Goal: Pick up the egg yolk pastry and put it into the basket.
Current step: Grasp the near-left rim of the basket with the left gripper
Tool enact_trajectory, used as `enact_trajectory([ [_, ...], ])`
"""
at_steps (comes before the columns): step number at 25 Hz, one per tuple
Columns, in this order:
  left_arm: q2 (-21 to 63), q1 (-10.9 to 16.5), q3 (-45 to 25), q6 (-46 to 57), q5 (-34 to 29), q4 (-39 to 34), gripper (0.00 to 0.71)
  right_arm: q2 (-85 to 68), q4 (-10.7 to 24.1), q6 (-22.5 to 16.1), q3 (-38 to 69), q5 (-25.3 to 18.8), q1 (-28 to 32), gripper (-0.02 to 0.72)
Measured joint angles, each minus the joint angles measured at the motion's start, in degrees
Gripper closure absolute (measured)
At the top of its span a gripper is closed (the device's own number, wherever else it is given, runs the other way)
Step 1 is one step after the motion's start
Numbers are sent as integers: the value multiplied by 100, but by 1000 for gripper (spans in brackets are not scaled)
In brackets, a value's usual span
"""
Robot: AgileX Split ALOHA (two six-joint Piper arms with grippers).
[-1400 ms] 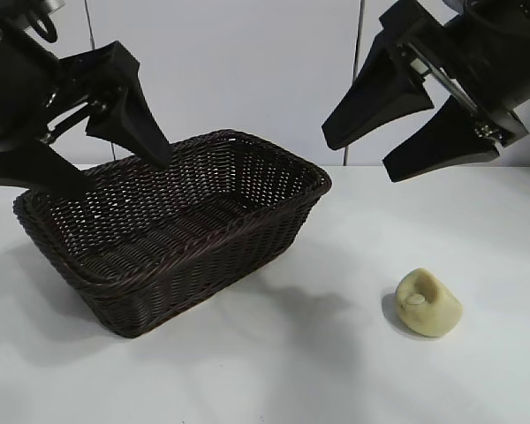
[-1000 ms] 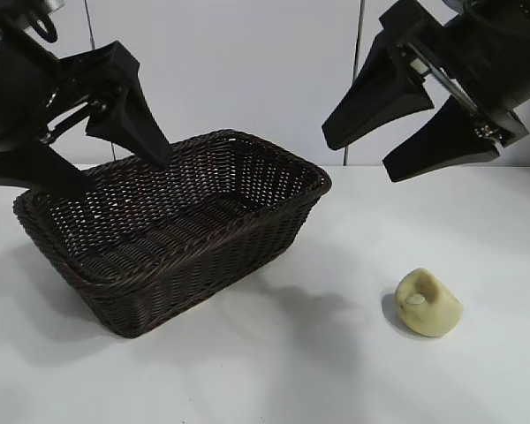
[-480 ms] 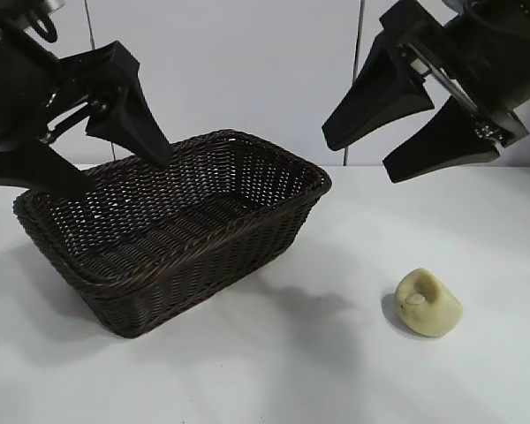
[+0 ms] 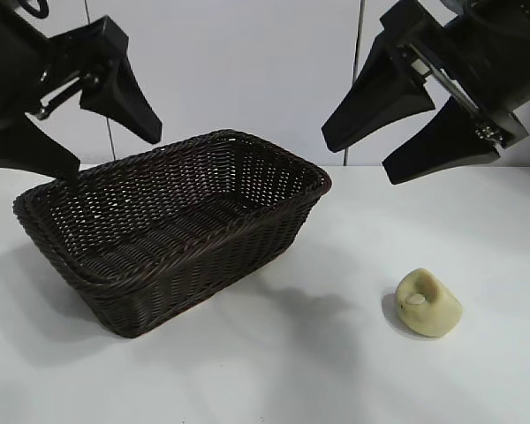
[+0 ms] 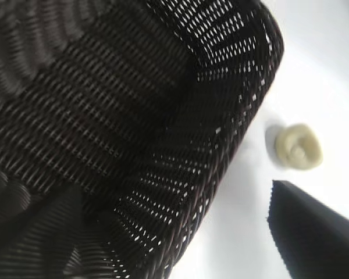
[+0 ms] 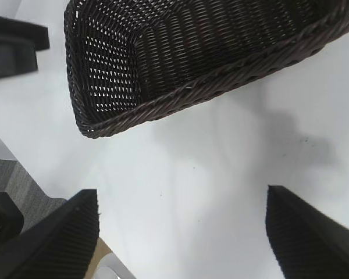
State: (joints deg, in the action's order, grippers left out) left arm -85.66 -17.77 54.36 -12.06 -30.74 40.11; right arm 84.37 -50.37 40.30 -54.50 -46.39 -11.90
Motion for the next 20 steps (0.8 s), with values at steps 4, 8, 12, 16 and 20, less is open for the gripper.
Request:
enact_trajectory([
  [4,0,309,53,805,-310,-325,79,0,1,0,0,-14,0,136],
  [8,0,333,53,1650,-580,-1244,79,0,6,0,0,-14,0,136],
  [12,0,333,53,2602,-637,-2131,79,0,6,0,0,-14,0,136],
  [16,-86,339,53,3292,-637,-2413,79,0,6,0,0,-14,0,136],
  [20,-500,219,53,3498,-513,-2438,79,0,6,0,0,-14,0,136],
])
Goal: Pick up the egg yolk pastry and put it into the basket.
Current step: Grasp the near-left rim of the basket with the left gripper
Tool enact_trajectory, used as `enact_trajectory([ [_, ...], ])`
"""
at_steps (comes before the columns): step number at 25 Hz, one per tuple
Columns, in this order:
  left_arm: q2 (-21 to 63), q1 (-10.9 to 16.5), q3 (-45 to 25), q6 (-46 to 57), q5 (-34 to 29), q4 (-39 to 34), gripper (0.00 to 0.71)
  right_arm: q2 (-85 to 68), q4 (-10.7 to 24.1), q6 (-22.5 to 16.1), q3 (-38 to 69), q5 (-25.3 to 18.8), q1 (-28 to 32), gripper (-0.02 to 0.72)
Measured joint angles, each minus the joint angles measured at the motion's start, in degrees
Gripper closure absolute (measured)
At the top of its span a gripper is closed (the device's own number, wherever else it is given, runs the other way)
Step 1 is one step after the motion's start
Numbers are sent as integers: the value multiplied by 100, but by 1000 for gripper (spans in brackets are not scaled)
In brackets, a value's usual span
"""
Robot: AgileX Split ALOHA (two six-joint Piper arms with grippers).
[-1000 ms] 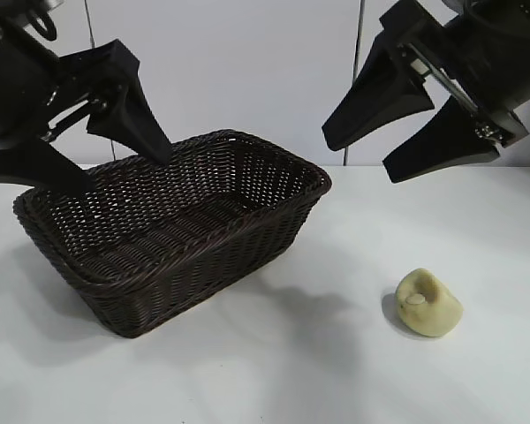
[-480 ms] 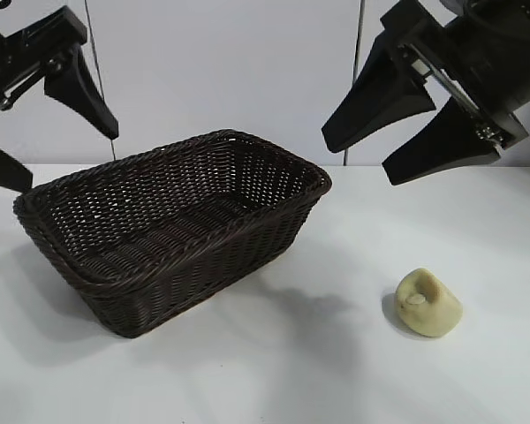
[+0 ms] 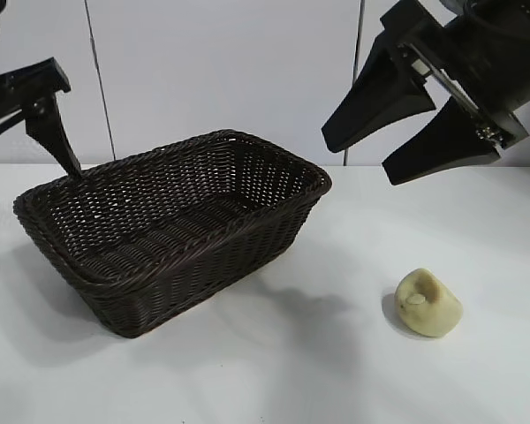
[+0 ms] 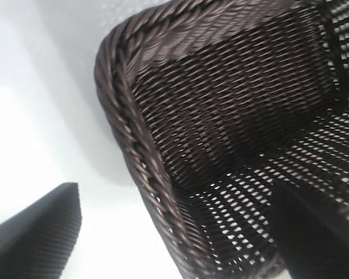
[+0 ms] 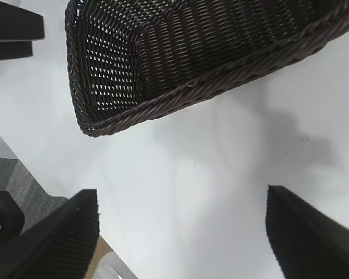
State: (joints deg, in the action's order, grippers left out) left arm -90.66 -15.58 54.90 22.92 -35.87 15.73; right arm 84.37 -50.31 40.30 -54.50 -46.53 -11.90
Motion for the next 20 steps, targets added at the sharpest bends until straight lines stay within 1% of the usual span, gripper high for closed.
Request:
enact_trajectory([
  [3,-359,-47,0,103,94,0,79,0,0,0,0,-11,0,136],
  [8,-761,-47,0,165,456,0,79,0,0,0,0,-22,0,136],
  [20,-825,-47,0,186,974,138,79,0,0,0,-2,-22,0,136],
])
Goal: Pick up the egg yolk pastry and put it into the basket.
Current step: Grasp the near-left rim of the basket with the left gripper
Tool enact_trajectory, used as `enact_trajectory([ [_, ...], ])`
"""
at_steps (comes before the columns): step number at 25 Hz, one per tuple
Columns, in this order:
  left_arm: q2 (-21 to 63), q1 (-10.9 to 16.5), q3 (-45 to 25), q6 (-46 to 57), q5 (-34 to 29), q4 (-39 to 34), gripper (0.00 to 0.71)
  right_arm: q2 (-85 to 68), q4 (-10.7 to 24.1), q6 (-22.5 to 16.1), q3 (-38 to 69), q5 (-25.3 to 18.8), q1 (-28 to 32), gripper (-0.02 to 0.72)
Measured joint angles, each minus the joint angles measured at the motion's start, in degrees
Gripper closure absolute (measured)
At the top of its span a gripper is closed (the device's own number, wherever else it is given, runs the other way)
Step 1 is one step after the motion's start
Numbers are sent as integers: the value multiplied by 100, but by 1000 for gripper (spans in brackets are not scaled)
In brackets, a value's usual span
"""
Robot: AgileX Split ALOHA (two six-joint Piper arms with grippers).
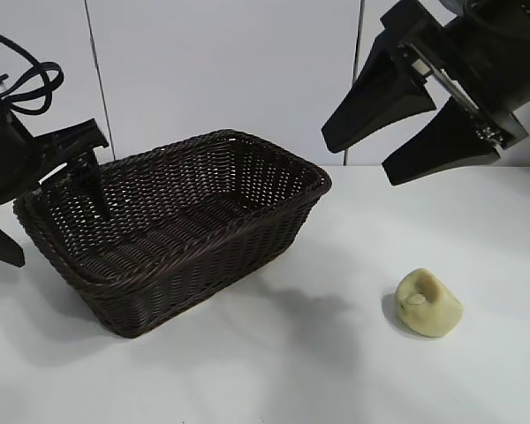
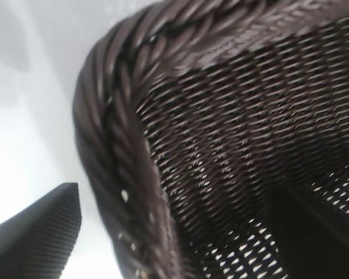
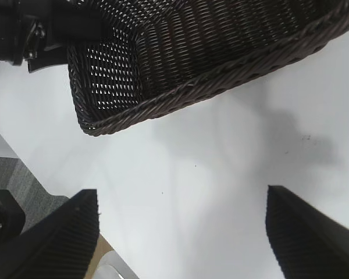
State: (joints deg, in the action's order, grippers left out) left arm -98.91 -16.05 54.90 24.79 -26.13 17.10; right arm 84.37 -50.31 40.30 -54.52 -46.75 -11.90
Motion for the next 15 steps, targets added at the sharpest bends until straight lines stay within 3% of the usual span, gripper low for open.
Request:
enact_trajectory([
  [11,-335,0,0,35,-135,63,87,0,0,0,-7,0,0,136],
  [13,-335,0,0,39,-135,78,155,0,0,0,-7,0,0,136],
  [15,-335,0,0,39,-135,83,287,0,0,0,-7,0,0,136],
])
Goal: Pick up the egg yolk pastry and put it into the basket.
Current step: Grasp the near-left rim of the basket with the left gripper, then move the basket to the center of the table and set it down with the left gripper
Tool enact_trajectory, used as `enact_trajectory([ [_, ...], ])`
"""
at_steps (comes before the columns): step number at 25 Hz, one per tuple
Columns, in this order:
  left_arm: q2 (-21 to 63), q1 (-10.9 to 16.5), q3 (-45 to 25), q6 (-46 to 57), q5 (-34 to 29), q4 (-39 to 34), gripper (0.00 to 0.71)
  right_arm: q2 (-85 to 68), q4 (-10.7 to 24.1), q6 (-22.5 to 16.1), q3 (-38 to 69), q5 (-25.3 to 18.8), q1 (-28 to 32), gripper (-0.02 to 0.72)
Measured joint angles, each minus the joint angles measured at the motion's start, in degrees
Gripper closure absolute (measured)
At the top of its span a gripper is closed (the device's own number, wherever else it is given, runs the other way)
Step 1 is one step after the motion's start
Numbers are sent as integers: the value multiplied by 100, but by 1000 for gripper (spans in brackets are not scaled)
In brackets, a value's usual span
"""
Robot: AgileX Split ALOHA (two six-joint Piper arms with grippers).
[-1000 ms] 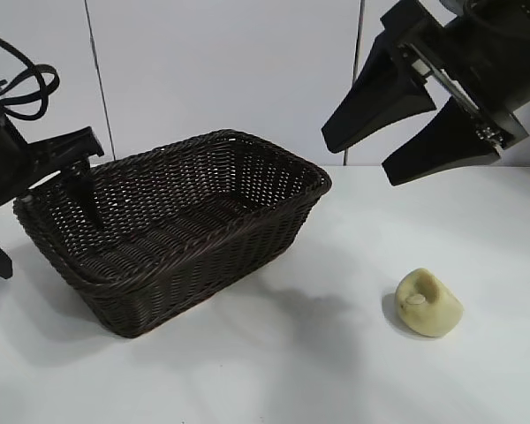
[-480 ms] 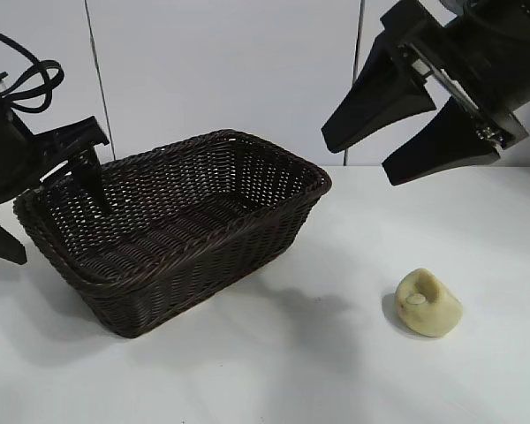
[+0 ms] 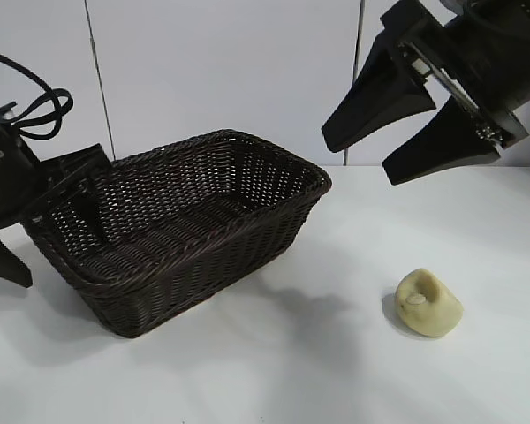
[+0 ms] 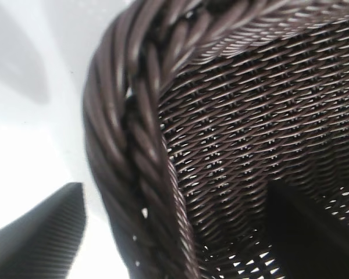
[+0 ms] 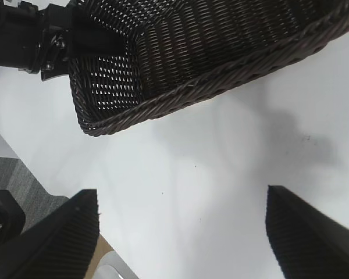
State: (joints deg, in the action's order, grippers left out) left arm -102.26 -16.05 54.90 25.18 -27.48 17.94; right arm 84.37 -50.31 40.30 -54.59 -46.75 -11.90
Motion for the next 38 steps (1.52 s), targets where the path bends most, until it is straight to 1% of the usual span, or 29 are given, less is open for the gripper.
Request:
enact_trajectory([
  [2,0,0,0,0,-47,0,478,0,0,0,0,0,0,136],
  [3,0,0,0,51,-59,32,549,0,0,0,0,0,0,136],
  [5,0,0,34,106,5,114,611,0,0,0,0,-7,0,136],
  [12,199,-16,59,25,-203,63,613,0,0,0,0,-7,0,136],
  [15,299,16,240,25,-534,4,613,0,0,0,0,-7,0,136],
  [18,342,143,480,-23,-890,-22,613,0,0,0,0,-30,0,136],
  [20,342,283,632,-152,-1069,-22,613,0,0,0,0,-55,0,136],
  [24,342,573,933,-922,-1476,-40,613,0,0,0,0,-114,0,136],
  [27,342,738,1041,-1649,-1716,27,613,0,0,0,0,-119,0,136],
  [30,342,773,1047,-2369,-1903,159,613,0,0,0,0,-126,0,136],
  [34,342,773,1047,-3133,-2080,575,613,0,0,0,0,-129,0,136],
  [38,267,763,1047,-3471,-2099,871,613,0,0,0,0,-129,0,136],
])
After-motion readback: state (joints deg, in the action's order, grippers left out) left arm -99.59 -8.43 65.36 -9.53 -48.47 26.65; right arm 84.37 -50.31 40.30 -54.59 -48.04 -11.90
